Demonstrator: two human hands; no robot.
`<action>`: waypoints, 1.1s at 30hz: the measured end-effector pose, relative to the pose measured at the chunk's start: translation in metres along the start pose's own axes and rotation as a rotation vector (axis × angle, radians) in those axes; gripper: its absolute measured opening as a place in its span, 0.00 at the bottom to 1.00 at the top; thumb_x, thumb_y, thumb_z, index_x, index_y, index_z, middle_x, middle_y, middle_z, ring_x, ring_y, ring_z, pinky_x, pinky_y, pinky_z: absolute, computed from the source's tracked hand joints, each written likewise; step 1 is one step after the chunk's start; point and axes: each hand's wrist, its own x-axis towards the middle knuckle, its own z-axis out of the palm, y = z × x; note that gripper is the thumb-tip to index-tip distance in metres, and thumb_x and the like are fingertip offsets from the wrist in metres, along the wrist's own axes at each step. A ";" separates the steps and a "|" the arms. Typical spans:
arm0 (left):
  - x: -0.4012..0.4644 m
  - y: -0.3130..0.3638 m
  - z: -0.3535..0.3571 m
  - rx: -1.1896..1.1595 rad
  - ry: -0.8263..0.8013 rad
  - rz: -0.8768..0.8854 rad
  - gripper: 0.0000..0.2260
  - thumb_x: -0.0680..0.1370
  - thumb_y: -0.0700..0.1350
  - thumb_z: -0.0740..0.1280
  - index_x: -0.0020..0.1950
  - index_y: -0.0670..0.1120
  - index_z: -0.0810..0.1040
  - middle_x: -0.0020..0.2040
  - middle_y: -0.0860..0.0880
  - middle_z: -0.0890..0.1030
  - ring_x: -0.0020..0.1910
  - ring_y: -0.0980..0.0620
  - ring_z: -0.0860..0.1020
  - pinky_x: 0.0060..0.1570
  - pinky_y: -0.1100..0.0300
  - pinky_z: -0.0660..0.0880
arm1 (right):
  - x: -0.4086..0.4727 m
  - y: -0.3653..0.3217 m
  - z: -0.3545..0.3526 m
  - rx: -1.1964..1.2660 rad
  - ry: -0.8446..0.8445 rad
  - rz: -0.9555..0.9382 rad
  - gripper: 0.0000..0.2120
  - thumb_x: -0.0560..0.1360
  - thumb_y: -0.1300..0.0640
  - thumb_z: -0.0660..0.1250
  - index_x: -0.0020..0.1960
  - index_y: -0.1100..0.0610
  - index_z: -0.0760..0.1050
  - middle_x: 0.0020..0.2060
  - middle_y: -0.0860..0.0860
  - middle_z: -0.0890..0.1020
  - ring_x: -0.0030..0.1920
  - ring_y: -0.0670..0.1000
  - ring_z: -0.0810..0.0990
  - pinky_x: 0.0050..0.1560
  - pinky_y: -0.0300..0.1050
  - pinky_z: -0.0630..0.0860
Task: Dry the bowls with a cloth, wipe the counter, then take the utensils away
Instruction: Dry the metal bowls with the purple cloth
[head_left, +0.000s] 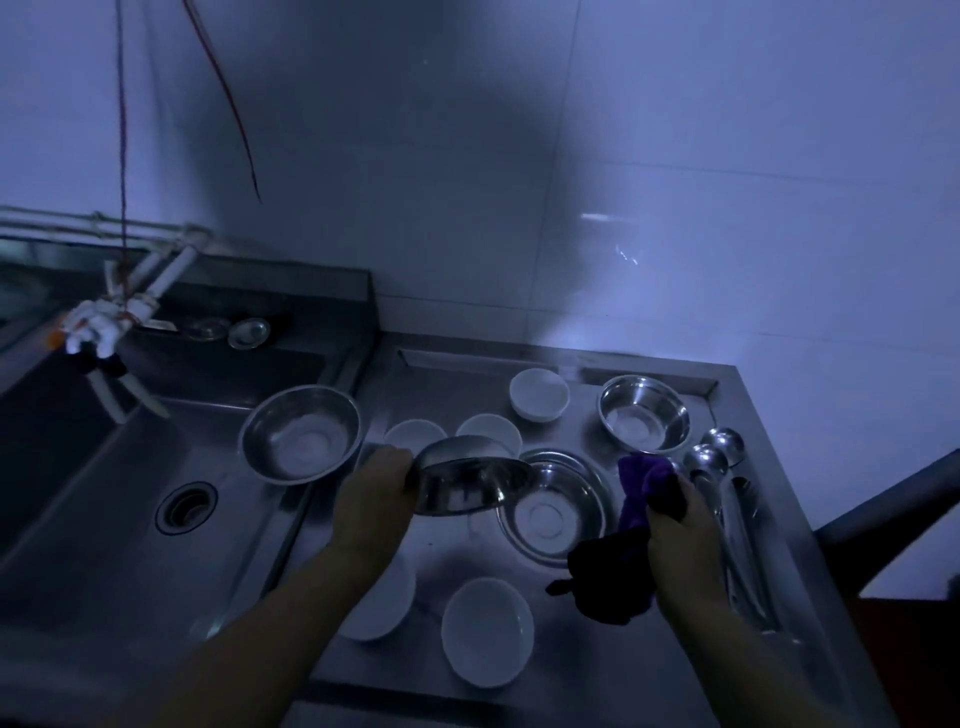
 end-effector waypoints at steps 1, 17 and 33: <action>-0.003 0.006 -0.006 0.035 0.029 0.050 0.13 0.70 0.40 0.55 0.30 0.36 0.73 0.29 0.39 0.76 0.26 0.42 0.76 0.22 0.54 0.72 | -0.002 -0.001 -0.005 0.015 -0.016 -0.012 0.21 0.74 0.71 0.60 0.63 0.57 0.74 0.50 0.59 0.80 0.46 0.55 0.77 0.47 0.47 0.72; -0.035 0.096 -0.046 -0.591 0.136 -0.534 0.04 0.70 0.37 0.64 0.40 0.45 0.75 0.34 0.48 0.80 0.34 0.50 0.78 0.31 0.58 0.73 | -0.044 -0.059 -0.011 -0.326 -0.302 -1.147 0.17 0.70 0.65 0.63 0.59 0.61 0.69 0.60 0.63 0.75 0.61 0.58 0.75 0.61 0.51 0.74; -0.046 0.180 -0.049 -0.963 0.039 -0.677 0.08 0.80 0.41 0.59 0.55 0.49 0.75 0.51 0.43 0.80 0.51 0.45 0.79 0.56 0.46 0.75 | -0.084 -0.046 -0.020 -0.817 -0.343 -1.381 0.26 0.69 0.50 0.66 0.65 0.59 0.73 0.62 0.54 0.78 0.62 0.50 0.77 0.65 0.46 0.66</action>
